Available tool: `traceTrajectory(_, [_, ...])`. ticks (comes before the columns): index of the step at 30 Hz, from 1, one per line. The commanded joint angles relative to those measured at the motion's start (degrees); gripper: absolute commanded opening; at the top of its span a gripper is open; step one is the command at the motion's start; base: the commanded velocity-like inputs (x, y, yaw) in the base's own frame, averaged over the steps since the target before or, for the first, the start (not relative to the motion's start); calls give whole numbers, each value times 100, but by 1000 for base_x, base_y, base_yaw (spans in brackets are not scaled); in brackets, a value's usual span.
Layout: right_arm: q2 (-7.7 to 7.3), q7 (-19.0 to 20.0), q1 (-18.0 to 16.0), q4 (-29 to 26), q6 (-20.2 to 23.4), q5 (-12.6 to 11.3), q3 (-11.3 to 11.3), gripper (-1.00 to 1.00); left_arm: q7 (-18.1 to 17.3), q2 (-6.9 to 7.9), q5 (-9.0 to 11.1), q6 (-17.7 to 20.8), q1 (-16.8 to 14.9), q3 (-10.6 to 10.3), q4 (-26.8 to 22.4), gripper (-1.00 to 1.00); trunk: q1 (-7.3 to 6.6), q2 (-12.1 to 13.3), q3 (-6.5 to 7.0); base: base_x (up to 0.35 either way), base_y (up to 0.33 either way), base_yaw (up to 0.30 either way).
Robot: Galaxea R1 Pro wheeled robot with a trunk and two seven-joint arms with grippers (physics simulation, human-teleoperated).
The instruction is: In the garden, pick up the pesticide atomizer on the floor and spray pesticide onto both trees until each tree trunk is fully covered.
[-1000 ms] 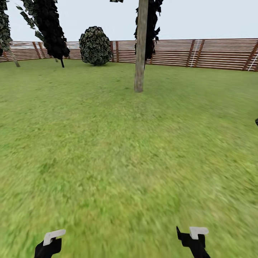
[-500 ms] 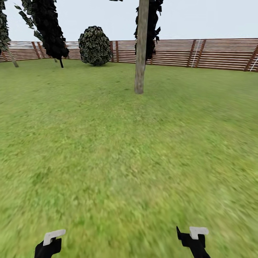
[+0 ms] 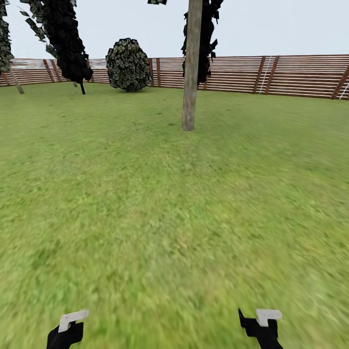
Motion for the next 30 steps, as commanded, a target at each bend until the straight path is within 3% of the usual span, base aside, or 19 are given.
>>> traceTrajectory(1, [2, -1, -3, 10, -19, 27, -28, 100, 2, 2, 49, -19, -3, -15, 5, -100, 3, -1, -4, 338, 0, 0])
traceTrajectory(30, [2, -27, -3, 17, -19, 18, -28, 100, 2, 11, 47, -19, -3, -7, 5, -100, 3, -1, -4, 338, 0, 0])
